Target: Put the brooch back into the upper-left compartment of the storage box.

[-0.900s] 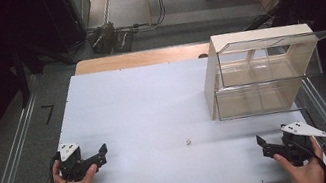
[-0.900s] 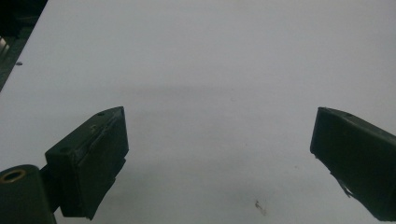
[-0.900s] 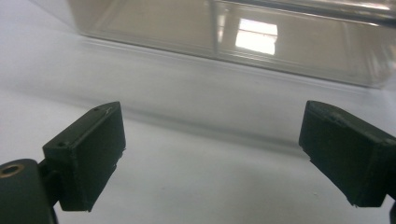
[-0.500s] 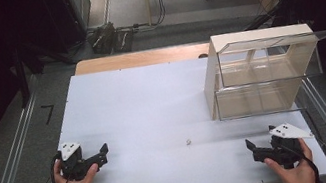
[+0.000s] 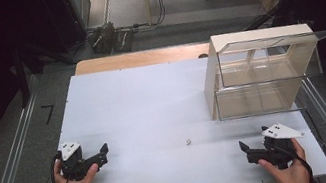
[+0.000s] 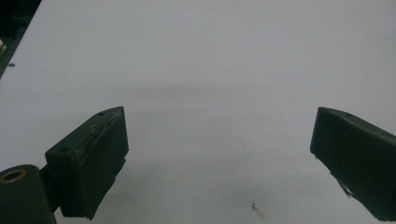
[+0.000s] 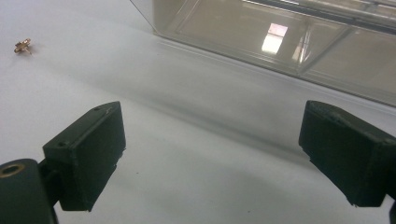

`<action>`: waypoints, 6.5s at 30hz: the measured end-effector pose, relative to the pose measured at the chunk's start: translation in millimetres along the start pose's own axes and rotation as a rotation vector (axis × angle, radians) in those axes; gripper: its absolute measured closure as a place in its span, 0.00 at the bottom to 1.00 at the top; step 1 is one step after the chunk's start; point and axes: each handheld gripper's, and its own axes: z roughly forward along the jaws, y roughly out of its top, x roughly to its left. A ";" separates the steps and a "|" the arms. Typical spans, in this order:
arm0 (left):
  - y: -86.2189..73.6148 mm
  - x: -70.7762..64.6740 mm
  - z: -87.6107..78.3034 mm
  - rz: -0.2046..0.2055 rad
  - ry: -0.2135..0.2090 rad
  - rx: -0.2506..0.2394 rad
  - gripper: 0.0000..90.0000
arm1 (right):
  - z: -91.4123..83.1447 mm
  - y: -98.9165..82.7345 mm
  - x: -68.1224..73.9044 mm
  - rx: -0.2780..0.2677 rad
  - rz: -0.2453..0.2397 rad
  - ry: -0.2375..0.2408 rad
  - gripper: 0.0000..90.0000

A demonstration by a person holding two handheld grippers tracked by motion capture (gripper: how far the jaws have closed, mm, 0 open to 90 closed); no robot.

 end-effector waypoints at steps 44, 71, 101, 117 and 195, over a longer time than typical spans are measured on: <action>0.4 0.3 -1.0 -0.002 -0.007 -0.006 0.05 | 22.1 16.1 42.9 -0.002 -0.082 0.114 0.07; 0.2 0.5 -0.5 -0.003 -0.009 -0.003 0.06 | 35.3 23.5 66.2 -0.002 -0.115 0.172 0.07; 0.2 1.0 -1.4 -0.003 -0.011 -0.006 0.05 | 47.6 29.9 85.1 0.000 -0.156 0.213 0.12; 0.2 1.0 -1.5 -0.005 -0.013 -0.007 0.05 | 61.9 40.1 98.6 -0.007 -0.181 0.249 0.24; 0.7 1.8 -3.0 -0.007 -0.019 -0.012 0.05 | 81.2 54.6 107.5 0.021 -0.227 0.371 0.98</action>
